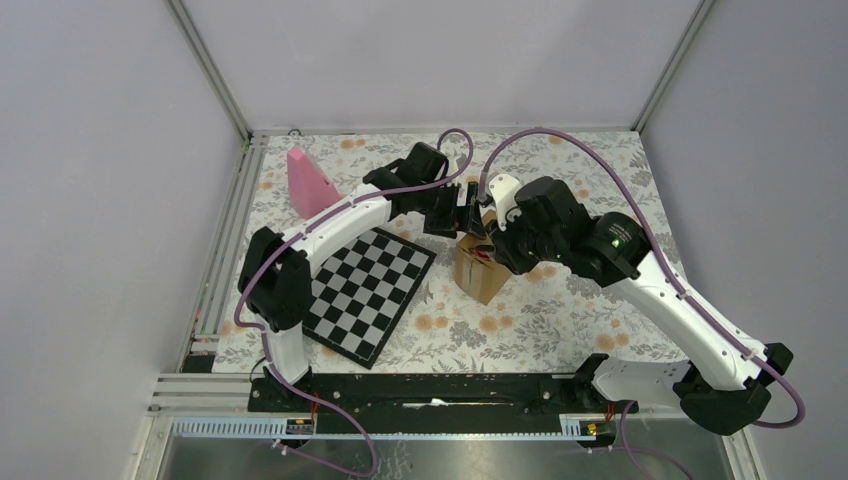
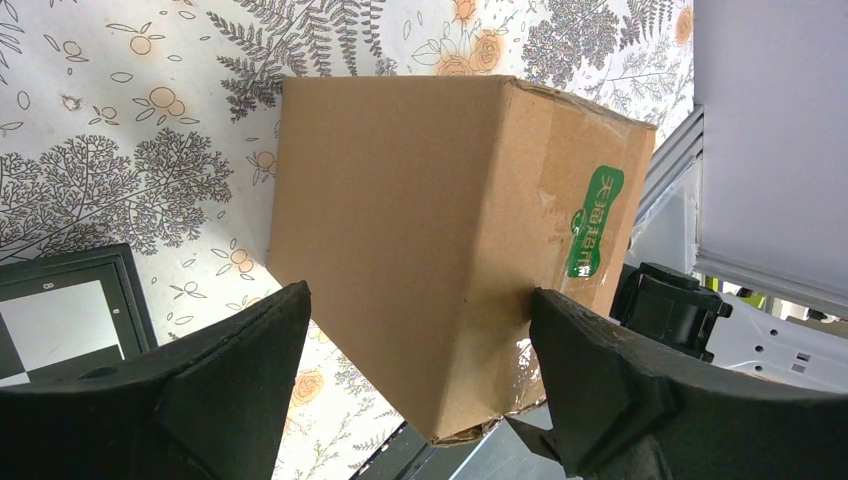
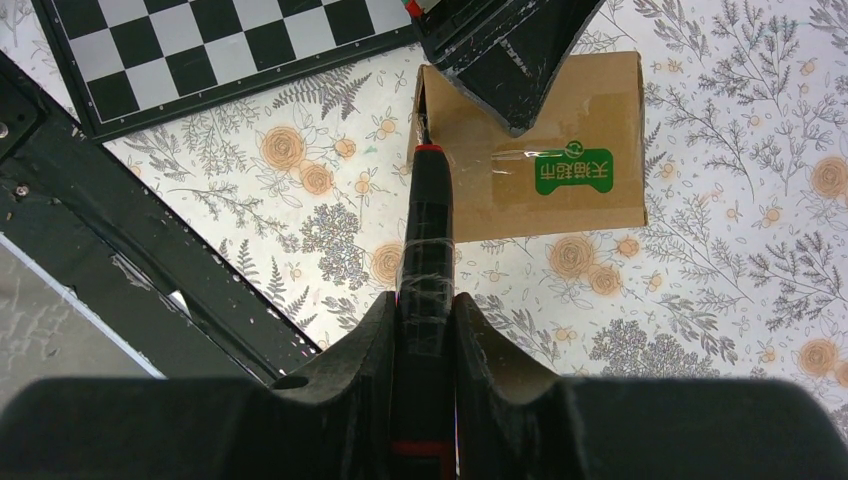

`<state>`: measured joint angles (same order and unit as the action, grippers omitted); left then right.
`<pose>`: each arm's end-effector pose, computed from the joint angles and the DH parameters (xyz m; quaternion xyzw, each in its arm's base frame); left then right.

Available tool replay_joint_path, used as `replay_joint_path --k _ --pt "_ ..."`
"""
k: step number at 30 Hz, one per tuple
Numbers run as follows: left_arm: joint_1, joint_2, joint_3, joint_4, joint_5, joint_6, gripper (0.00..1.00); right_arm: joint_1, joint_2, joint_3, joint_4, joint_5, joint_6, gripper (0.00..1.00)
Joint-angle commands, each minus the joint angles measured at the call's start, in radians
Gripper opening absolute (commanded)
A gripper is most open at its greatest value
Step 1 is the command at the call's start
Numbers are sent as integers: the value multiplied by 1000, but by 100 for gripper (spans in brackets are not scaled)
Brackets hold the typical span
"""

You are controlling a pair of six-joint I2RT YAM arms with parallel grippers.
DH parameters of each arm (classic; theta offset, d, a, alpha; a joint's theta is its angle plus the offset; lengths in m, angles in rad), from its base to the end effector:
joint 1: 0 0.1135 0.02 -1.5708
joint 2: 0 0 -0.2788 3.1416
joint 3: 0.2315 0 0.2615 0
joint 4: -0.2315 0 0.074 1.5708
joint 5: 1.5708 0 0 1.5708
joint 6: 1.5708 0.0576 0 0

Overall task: Unpack the express box
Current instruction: Cut the express box at the center of the board.

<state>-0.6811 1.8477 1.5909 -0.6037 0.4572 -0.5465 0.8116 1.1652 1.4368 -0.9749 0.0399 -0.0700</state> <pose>0.3255 -0.2965 0.2798 0.1400 0.9058 -0.3688 0.1545 0.1665 0.1721 0.4107 -0.3795 0.8241 0.1354 0.3982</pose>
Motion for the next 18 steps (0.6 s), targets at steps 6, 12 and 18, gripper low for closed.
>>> replay_joint_path --k 6,12,18 --pt "6 46 6 -65 -62 47 85 13 20 -7 -14 16 10 0" --pt "5 46 9 -56 -50 36 85 22 41 -34 2 13 13 0" --pt "6 49 9 -59 -70 44 84 25 22 11 4 62 21 0"
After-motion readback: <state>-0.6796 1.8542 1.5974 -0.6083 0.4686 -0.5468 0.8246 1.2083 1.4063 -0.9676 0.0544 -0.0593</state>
